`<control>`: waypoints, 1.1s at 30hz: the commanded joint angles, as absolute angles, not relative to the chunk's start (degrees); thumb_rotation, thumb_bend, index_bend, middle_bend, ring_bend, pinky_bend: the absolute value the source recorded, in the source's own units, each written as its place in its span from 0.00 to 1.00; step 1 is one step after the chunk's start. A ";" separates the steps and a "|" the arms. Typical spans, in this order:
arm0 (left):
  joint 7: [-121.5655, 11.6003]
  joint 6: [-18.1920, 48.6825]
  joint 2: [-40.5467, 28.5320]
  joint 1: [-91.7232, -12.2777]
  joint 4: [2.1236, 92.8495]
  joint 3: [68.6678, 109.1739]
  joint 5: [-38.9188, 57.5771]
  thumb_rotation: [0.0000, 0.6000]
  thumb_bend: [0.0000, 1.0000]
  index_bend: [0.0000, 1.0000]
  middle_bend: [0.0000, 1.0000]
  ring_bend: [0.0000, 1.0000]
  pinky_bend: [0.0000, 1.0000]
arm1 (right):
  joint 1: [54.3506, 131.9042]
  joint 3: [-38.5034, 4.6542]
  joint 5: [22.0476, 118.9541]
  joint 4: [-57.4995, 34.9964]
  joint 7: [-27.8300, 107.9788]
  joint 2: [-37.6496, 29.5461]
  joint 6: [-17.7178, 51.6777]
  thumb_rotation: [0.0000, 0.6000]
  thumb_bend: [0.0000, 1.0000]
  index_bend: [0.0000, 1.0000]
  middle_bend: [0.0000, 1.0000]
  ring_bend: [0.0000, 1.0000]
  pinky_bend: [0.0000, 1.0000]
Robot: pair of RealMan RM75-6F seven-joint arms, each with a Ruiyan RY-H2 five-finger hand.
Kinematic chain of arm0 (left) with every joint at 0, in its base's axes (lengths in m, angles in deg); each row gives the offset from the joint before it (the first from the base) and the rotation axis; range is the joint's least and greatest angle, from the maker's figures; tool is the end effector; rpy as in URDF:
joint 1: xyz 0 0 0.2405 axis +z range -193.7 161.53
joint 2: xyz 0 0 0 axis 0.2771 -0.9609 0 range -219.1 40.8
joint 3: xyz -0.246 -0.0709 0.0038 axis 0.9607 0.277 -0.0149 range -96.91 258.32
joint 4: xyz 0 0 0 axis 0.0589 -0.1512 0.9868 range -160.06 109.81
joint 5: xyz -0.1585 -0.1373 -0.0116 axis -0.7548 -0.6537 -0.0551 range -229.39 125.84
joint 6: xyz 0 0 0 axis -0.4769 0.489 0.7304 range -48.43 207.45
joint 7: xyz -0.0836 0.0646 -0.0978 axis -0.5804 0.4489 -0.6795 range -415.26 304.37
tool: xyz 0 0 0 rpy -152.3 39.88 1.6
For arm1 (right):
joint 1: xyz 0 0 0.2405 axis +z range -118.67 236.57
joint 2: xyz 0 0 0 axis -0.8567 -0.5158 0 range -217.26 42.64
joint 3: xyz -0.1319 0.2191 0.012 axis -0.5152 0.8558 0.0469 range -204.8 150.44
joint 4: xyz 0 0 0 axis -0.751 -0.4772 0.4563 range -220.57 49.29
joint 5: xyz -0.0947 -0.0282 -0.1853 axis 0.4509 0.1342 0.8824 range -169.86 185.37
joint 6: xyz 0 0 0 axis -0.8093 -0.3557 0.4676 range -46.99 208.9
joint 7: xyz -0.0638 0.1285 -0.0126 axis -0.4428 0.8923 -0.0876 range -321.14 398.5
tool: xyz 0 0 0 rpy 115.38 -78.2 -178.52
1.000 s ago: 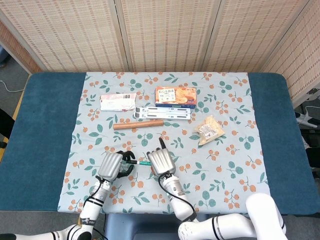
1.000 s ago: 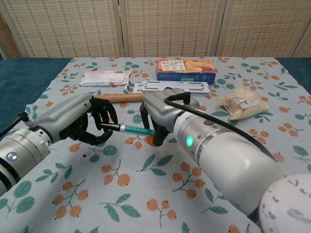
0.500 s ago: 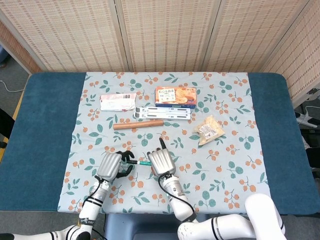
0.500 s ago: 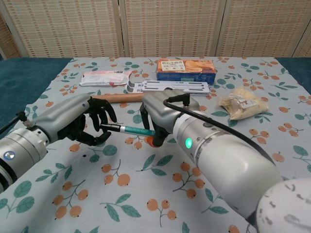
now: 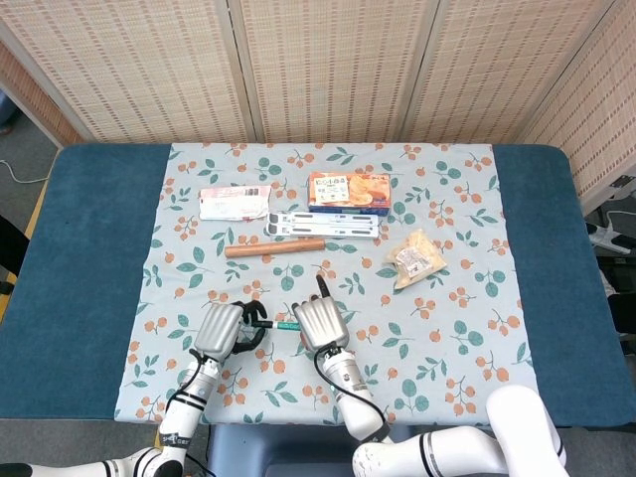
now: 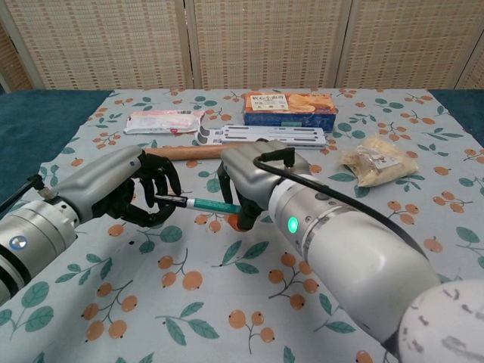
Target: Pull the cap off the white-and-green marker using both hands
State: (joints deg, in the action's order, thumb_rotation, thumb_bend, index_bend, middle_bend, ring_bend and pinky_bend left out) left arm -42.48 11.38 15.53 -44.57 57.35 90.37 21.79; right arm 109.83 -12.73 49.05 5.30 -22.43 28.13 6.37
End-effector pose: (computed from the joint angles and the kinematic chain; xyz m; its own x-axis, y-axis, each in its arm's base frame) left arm -0.1466 0.2723 -0.0664 0.1096 0.2338 0.9661 0.9687 -0.2431 -0.0510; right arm -0.0263 -0.2719 -0.1104 0.5616 -0.2619 0.7849 -0.8135 -0.3483 0.4658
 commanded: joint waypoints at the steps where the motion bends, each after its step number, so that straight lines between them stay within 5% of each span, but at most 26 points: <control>1: -42.69 11.08 15.63 -44.58 57.16 90.19 22.23 1.00 0.35 0.50 0.60 0.52 0.76 | 109.86 -12.71 49.06 5.30 -22.56 28.17 6.31 1.00 0.41 0.84 0.81 0.43 0.00; 5: -43.26 10.10 15.86 -44.77 56.41 89.92 23.97 1.00 0.40 0.59 0.68 0.56 0.76 | 109.88 -12.66 48.94 5.29 -22.83 28.19 6.20 1.00 0.41 0.84 0.81 0.43 0.00; 10: -42.99 7.07 17.61 -44.81 53.09 89.54 26.99 1.00 0.58 0.76 0.84 0.70 0.79 | 109.77 -12.68 48.85 5.21 -22.64 28.19 6.33 1.00 0.41 0.84 0.81 0.43 0.00; 33: -47.98 5.20 19.38 -45.32 46.69 90.20 29.76 1.00 0.80 0.84 0.95 0.78 0.82 | 109.16 -12.72 49.87 10.35 -24.18 24.00 4.45 1.00 0.41 0.84 0.81 0.44 0.00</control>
State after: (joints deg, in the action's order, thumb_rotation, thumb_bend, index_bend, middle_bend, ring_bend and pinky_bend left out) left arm -47.55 5.05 19.32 -45.21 47.16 90.07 29.83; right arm 109.25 -12.71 49.71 9.90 -23.94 24.43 4.74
